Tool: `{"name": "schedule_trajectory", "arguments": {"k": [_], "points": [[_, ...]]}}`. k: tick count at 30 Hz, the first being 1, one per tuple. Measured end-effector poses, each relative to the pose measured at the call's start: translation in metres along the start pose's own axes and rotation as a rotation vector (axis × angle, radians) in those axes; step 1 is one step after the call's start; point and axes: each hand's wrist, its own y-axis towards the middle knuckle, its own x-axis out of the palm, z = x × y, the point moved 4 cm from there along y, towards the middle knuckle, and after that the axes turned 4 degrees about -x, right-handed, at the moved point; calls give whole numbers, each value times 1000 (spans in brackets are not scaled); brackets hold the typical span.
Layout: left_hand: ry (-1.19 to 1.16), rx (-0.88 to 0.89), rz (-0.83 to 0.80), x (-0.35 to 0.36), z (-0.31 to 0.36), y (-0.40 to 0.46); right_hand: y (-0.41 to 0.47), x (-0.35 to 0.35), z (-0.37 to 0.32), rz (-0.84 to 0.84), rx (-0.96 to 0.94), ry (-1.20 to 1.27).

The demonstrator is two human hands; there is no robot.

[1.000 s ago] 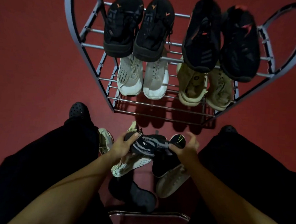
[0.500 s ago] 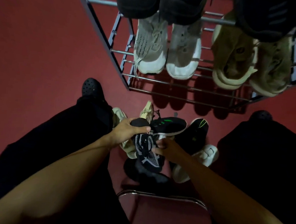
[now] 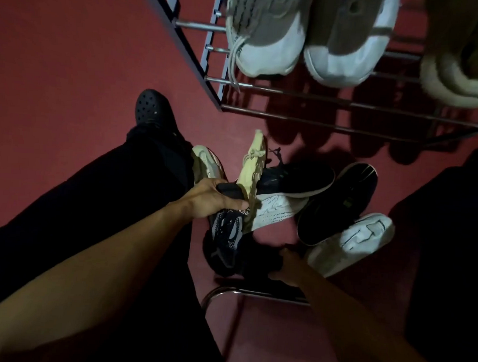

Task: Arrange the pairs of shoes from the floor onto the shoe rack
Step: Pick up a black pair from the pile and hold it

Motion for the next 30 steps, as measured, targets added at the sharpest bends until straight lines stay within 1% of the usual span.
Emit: {"name": "schedule_trajectory", "arguments": {"k": [2, 5, 10, 15, 18, 20, 22, 24, 26, 29, 30], "points": [[-59, -7, -6, 0, -3, 4, 3, 4, 8, 36, 19, -50], [-94, -20, -5, 0, -7, 9, 12, 10, 19, 40, 12, -31], [-53, -19, -10, 3, -6, 9, 4, 5, 18, 36, -15, 62], [-62, -4, -19, 7, -1, 5, -9, 1, 16, 51, -52, 175], [-67, 9, -28, 10, 2, 1, -24, -19, 12, 64, -122, 234], [-50, 16, -28, 12, 4, -2, -40, -43, 9, 47, -128, 246], [-63, 35, -9, 14, 8, -5, -57, -69, 9, -21, -54, 328], [-122, 38, 7, 18, 14, -10, -79, -98, 7, -45, -9, 369], [-174, 65, 32, 24, 23, -18, -99, -125, 7, 14, 47, 471], [-246, 115, 94, 30, 40, -29, -118, -147, 17, 105, 170, 835], [-252, 129, 97, 32, 46, -33, -123, -151, 17, 134, 182, 930]]}}
